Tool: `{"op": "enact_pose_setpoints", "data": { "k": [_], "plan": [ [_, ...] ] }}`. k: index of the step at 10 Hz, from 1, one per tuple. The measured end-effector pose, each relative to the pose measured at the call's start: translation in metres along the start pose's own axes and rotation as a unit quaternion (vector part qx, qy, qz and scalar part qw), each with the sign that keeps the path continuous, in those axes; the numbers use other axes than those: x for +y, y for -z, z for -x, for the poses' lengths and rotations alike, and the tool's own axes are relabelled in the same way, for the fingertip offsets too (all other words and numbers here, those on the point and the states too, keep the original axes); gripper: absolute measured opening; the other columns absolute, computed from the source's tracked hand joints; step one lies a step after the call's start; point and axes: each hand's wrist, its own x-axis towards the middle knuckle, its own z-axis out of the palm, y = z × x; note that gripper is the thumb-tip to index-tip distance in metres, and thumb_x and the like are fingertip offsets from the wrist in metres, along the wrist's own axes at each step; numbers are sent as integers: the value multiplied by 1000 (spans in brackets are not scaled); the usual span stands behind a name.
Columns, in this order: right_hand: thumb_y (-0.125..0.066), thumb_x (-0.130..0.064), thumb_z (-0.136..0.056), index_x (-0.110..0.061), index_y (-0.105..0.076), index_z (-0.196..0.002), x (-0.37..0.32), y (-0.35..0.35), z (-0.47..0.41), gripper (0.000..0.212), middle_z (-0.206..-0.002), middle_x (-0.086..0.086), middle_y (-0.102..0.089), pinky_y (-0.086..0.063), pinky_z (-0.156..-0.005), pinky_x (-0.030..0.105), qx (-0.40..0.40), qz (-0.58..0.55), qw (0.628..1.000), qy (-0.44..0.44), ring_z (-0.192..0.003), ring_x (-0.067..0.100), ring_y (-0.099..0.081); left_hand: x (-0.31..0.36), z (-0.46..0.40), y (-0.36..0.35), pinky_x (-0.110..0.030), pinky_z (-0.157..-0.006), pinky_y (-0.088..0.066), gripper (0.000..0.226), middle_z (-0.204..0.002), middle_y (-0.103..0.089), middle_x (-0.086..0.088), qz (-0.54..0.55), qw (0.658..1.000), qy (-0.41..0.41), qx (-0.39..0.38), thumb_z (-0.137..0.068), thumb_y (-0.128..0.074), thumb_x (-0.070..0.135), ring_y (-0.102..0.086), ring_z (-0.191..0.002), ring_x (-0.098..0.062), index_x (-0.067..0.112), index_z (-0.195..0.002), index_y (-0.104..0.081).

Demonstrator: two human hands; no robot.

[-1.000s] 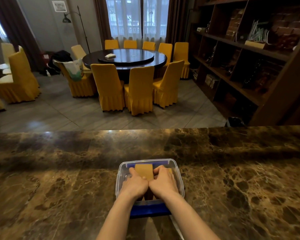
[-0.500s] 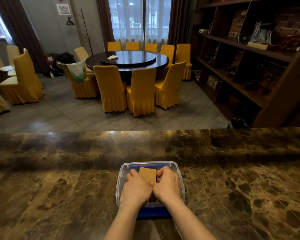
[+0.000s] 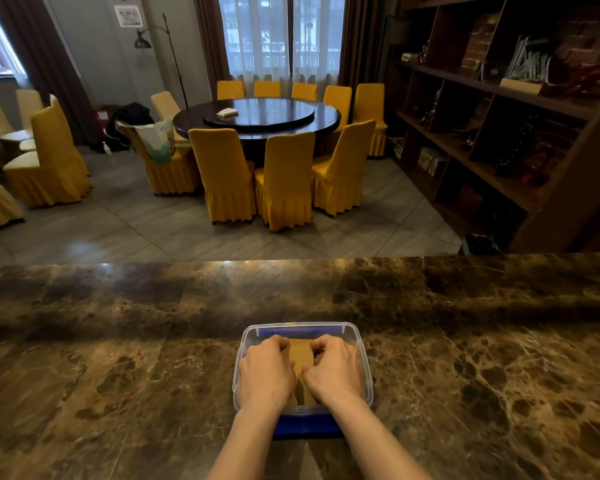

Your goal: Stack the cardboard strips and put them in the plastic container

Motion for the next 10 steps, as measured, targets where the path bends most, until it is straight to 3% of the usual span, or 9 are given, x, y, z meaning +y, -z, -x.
{"op": "enact_pose_setpoints", "data": {
  "k": [2,3,4,6,7,8,9,10],
  "plan": [
    [-76,-30,-88,-28,-63,-121,-2,8,2,36,-116,-3,-71,-60,-88,30,14,23,999,41,-106,15,-67,-1,2,7,-28,-76,-55,44,-112,-74,3,-11,1000,-27,-7,-101,-58,26,-62,-80,-8,29,-144,-47],
    [-71,-34,-91,-28,-63,-124,0,17,4,35,-119,-5,-69,-55,-94,27,29,60,991,113,-113,14,-64,-2,1,9,-30,-80,-59,45,-107,-74,4,3,999,-33,8,-99,-62,28,-69,-88,-11,29,-142,-47],
    [-66,-37,-95,-28,-66,-121,0,25,8,28,-119,-5,-69,-55,-94,27,2,97,981,167,-112,13,-63,0,3,7,-34,-90,-61,43,-114,-75,3,3,999,-31,-30,-96,-68,31,-72,-101,-15,29,-136,-53],
    [-60,-35,-100,-25,-68,-120,2,28,11,24,-121,-4,-69,-54,-98,29,-19,122,970,210,-113,14,-61,-3,2,4,-35,-98,-58,48,-130,-70,3,3,999,-35,-41,-93,-72,29,-69,-114,-16,28,-137,-54],
    [-60,-37,-98,-26,-66,-119,-2,38,12,24,-120,-4,-68,-53,-98,30,-23,134,963,233,-112,15,-62,-5,3,11,-35,-97,-57,46,-130,-69,4,0,997,-63,-44,-95,-68,34,-69,-114,-15,29,-138,-52],
    [-60,-39,-97,-30,-64,-115,-9,59,9,21,-113,-7,-66,-53,-89,29,28,142,955,260,-104,12,-60,-2,7,25,-34,-93,-59,43,-125,-69,8,-24,992,-124,-5,-94,-66,41,-68,-109,-12,33,-134,-51],
    [-61,-48,-96,-31,-65,-115,-10,87,-2,26,-110,-7,-65,-52,-86,28,92,158,949,257,-101,11,-58,6,6,41,-31,-97,-55,47,-129,-65,7,-61,979,-188,52,-94,-63,50,-62,-113,-10,34,-136,-49],
    [-54,-64,-92,-32,-65,-125,-2,115,-9,47,-123,-3,-64,-49,-99,38,79,220,950,209,-117,18,-56,16,6,65,-43,-122,-33,58,-145,-56,6,-160,957,-232,71,-94,-51,65,-48,-138,-16,37,-145,-45]
  ]
}}
